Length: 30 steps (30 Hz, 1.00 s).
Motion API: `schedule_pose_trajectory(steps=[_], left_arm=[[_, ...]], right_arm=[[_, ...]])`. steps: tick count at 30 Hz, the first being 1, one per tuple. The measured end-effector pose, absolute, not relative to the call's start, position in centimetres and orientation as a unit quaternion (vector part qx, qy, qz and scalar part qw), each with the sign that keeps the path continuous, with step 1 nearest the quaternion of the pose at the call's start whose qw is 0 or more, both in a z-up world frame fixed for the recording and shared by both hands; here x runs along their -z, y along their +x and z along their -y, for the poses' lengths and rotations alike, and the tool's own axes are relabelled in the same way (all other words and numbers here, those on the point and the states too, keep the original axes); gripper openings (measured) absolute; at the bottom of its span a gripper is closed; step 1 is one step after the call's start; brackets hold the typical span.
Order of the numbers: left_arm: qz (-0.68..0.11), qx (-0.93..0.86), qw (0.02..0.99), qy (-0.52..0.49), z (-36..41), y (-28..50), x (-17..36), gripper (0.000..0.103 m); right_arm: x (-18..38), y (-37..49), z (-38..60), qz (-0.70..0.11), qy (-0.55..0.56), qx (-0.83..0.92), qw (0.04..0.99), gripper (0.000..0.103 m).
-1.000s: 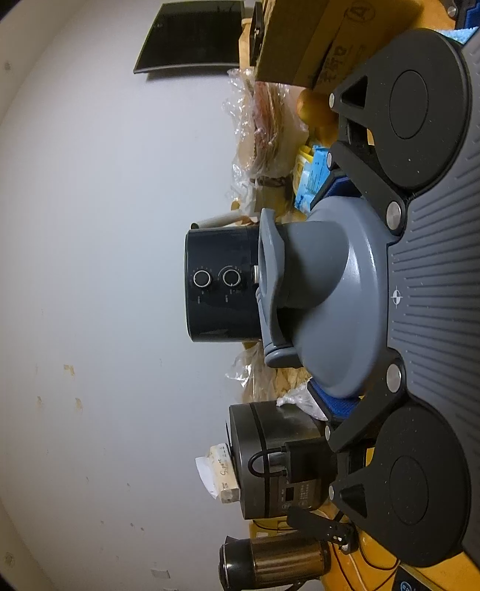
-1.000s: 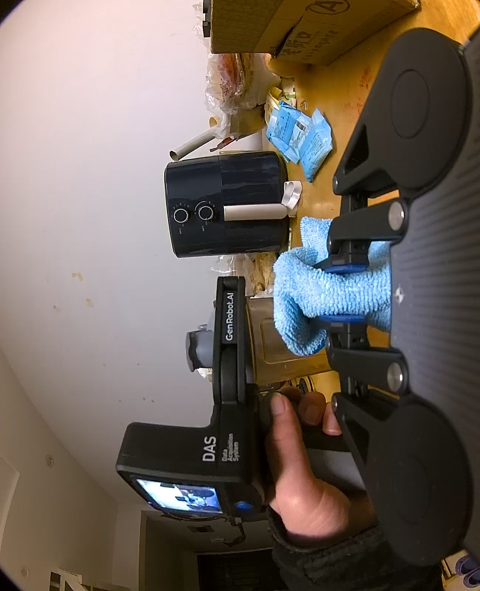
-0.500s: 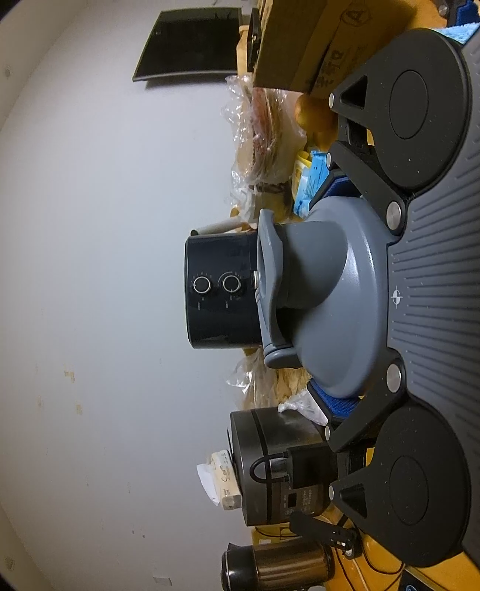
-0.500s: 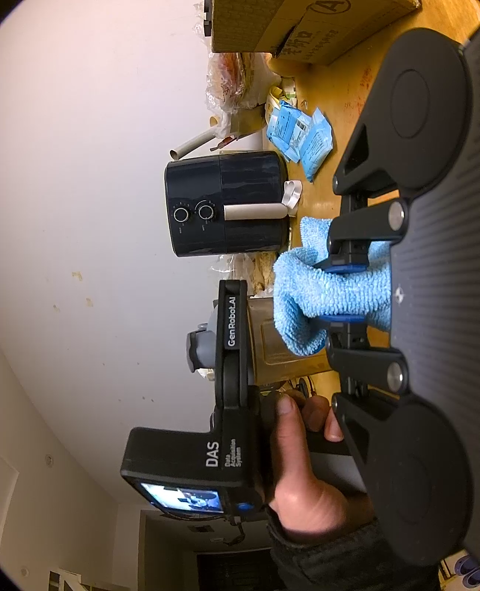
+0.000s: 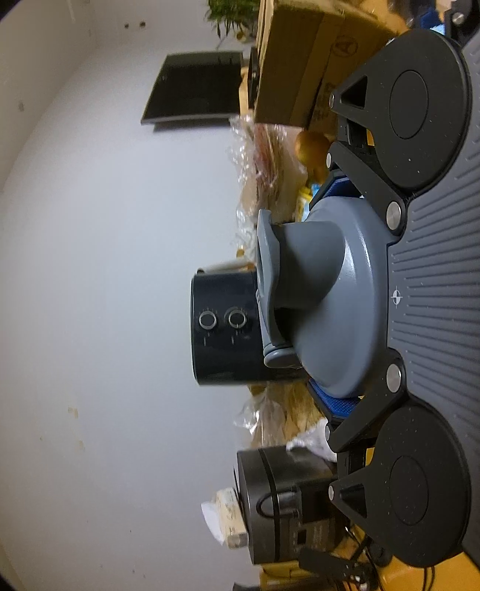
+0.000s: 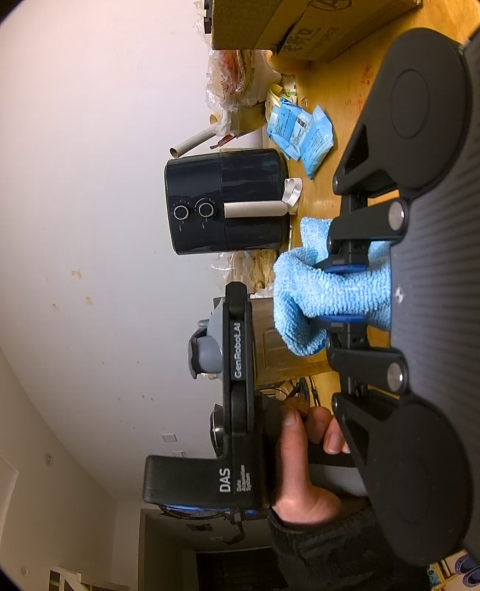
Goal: Clean container
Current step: 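Wipe the cloth along the bottle wall while the left gripper rotates the bottle, then press the cloth against the grey lid edge with the right gripper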
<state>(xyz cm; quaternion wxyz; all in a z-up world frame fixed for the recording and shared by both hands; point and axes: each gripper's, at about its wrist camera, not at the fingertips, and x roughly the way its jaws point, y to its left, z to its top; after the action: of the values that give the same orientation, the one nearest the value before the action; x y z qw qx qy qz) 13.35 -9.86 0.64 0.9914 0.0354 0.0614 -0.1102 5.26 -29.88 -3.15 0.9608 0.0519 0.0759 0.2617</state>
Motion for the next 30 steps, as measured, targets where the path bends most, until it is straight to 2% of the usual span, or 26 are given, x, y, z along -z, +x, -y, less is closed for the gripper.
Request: schedule_pose_trajectory(steps=[23, 30], left_arm=[[-0.063, 0.273, 0.959, 0.043, 6.6, 14.5, -0.1, 0.095], [-0.062, 0.321, 0.944, 0.045, 5.7, 14.9, 0.0, 0.095]], right_arm=[[3.5, 5.2, 29.6, -0.073, 0.058, -0.258, 0.962, 0.019], [3.5, 5.1, 29.6, -0.069, 0.058, -0.26, 0.961, 0.015]])
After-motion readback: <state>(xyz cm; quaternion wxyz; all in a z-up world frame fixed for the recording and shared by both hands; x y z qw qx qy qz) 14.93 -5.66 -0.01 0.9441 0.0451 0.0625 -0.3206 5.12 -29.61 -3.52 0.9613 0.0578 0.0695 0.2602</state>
